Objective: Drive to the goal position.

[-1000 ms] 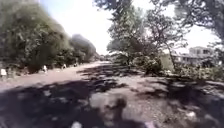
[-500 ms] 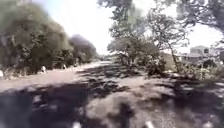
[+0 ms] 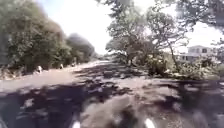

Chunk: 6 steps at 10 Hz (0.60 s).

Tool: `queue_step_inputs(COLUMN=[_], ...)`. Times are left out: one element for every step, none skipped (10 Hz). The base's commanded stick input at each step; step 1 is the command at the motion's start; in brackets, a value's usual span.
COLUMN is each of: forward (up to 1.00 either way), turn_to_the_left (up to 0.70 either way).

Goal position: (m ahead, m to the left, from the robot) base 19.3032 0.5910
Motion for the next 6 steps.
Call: queue_step_inputs(forward=[0.5, 0.5, 0.5, 0.5, 0.5, 0.5], turn_to_the_left=[0.0, 0.0, 0.0, 0.0, 0.0, 0.0])
